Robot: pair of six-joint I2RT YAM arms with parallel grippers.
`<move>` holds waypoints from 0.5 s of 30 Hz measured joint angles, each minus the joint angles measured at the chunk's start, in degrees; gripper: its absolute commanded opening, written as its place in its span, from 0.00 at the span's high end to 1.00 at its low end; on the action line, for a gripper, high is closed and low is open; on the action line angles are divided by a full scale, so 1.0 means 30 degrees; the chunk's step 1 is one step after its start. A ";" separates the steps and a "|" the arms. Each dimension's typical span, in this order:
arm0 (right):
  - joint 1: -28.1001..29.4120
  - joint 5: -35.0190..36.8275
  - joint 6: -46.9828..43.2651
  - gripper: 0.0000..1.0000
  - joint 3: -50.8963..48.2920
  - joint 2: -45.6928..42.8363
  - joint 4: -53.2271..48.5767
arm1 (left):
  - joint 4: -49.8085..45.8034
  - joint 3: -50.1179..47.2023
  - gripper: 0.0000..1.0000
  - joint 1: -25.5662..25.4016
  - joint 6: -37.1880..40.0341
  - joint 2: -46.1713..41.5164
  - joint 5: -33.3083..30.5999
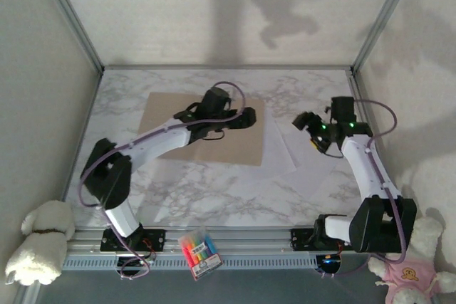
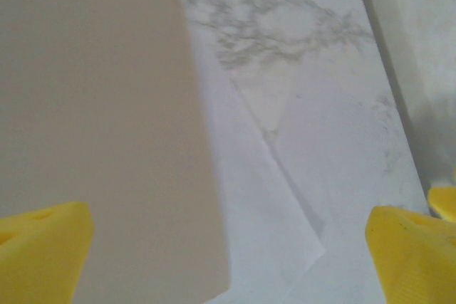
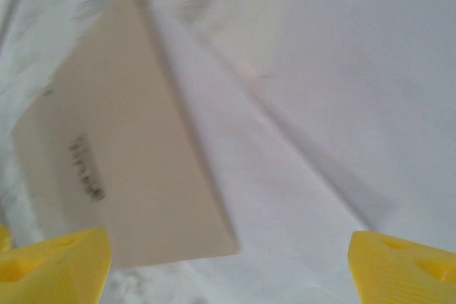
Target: Put the files into the folder
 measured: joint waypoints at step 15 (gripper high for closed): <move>-0.3177 -0.0219 -0.0219 0.24 -0.3803 0.0539 0.0758 | -0.1960 1.0899 0.06 -0.2834 0.0466 1.0178 0.1588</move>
